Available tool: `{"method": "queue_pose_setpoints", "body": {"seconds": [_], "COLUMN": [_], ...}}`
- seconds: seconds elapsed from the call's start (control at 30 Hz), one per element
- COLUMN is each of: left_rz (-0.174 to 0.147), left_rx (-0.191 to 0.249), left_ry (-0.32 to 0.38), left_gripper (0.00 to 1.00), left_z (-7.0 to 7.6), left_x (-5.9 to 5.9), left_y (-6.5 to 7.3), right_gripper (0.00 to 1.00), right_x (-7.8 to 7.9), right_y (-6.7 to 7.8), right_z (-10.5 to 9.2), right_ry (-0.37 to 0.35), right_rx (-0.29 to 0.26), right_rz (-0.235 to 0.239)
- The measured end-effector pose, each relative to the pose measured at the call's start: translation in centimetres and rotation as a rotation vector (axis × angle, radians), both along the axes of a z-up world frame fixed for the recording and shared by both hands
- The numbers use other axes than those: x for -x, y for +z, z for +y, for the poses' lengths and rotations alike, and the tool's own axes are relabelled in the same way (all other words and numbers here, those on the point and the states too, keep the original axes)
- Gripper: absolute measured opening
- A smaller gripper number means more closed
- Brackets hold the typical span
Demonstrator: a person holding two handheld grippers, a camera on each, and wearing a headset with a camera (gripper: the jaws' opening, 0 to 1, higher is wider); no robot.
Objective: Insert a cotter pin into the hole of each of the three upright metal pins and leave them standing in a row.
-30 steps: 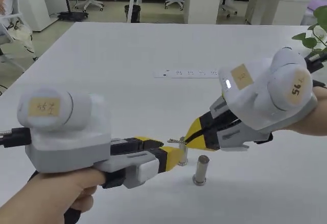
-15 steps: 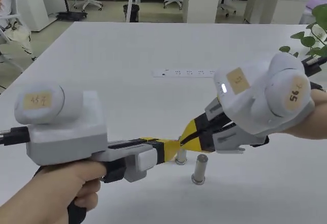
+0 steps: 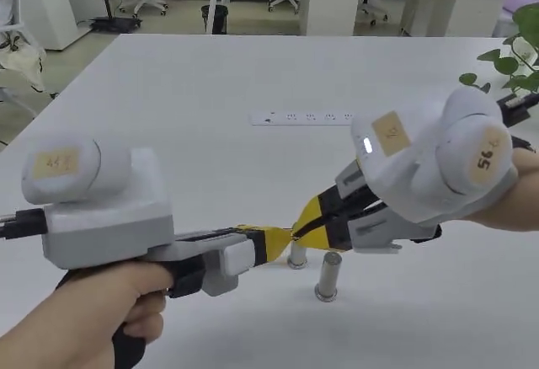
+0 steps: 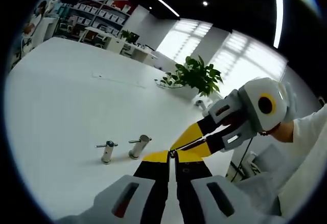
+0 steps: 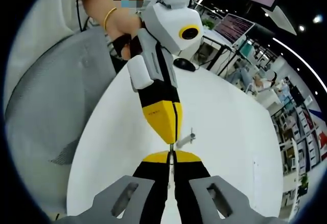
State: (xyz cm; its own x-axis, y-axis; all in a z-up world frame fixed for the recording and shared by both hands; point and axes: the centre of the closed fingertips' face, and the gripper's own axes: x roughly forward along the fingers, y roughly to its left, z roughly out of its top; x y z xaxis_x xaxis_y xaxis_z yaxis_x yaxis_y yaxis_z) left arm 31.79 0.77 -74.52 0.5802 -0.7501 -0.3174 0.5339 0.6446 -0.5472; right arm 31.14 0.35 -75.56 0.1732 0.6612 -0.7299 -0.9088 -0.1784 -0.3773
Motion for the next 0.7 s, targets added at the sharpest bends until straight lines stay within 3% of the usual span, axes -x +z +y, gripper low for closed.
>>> {"method": "queue_pose_setpoints", "body": {"seconds": [0.07,0.33,0.47,0.53,0.63,0.7], "left_rz": [-0.032,-0.071,-0.085,-0.100,-0.116,-0.137], "left_rx": [-0.018,-0.049,-0.063,-0.090,-0.114,-0.135], "left_ry": [-0.017,-0.040,-0.051,-0.060,-0.078,-0.092], "left_gripper": [0.01,0.00,0.00,0.00,0.00,0.00], "left_z": [0.0,0.1,0.1,0.2,0.3,0.3], "left_x": [0.1,0.2,0.4,0.4,0.6,0.8], "left_y": [0.1,0.3,0.3,0.1,-0.2,-0.3], "right_gripper": [0.03,0.04,0.06,0.06,0.08,0.11], "right_x": [0.1,0.2,0.3,0.4,0.6,0.4], "right_y": [0.0,0.0,0.1,0.3,0.6,0.7], "right_z": [0.0,0.1,-0.1,-0.2,-0.6,-0.9], "right_ry": [-0.005,-0.048,-0.080,-0.098,-0.149,-0.170], "right_rx": [-0.005,-0.044,-0.066,-0.081,-0.115,-0.126], "right_rz": [0.006,0.069,0.119,0.146,0.226,0.250]}}
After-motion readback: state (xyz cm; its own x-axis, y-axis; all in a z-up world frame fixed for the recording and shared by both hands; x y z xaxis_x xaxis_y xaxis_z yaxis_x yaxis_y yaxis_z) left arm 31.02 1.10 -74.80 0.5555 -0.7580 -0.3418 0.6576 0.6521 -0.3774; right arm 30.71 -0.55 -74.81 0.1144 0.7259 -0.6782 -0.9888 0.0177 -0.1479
